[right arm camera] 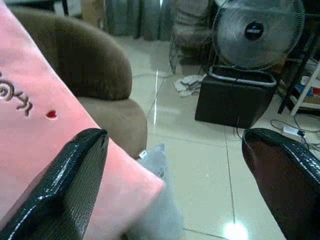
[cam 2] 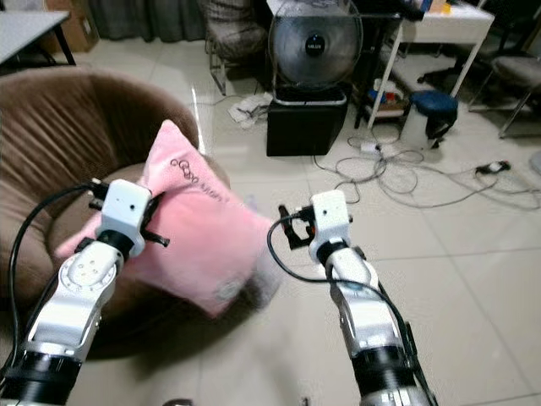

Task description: Move the pillow to the sofa from floor

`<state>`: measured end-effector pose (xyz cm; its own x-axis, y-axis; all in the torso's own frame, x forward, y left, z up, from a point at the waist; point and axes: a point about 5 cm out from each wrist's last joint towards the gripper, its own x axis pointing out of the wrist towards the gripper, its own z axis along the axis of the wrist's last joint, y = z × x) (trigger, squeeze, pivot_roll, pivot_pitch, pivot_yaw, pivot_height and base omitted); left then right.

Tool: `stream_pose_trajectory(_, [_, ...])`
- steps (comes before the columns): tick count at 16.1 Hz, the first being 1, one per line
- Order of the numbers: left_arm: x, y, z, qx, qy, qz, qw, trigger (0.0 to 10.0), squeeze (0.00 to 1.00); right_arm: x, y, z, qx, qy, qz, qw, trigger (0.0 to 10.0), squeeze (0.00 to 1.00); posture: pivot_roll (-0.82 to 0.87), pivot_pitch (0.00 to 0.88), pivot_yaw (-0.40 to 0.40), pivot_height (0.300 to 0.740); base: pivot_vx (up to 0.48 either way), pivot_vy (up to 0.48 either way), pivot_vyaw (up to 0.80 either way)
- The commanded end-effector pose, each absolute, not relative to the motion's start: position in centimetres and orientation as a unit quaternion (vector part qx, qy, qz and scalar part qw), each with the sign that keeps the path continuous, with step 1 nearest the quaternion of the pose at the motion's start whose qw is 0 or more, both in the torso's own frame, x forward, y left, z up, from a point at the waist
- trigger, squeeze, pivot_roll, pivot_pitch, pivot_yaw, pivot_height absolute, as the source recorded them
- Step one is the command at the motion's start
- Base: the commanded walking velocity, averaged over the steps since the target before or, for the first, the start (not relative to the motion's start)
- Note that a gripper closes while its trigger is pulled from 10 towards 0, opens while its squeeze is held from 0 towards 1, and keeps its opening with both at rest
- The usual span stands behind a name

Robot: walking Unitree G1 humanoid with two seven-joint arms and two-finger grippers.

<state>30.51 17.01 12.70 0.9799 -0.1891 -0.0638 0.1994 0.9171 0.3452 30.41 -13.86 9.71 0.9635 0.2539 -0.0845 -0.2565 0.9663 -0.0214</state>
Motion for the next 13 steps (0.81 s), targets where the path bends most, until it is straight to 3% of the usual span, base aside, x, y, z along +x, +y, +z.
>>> stream_pose_trajectory(1, [31.2,16.6,14.1,0.182,-0.017,-0.11,0.977,10.0,0.0,30.1,-14.8,10.0,-0.005,0.033,0.103,0.994,10.0,0.0,0.02,0.0,0.09,0.74,0.0,0.0,0.0])
stream_pose_trajectory(6, [31.8,15.9,14.0,0.186,-0.019,-0.13,0.974,10.0,0.0,27.1,-16.8,9.5,-0.002,0.038,0.056,0.998,10.0,0.0,-0.04,0.0,0.138,0.74,0.0,0.123,0.0])
stream_pose_trajectory(13, [30.5,17.6,13.5,0.198,-0.015,-0.095,0.975,10.0,0.0,28.0,-13.5,7.0,-0.064,0.126,0.153,0.978,10.0,0.0,0.1,0.0,0.022,0.74,0.0,0.43,-0.06])
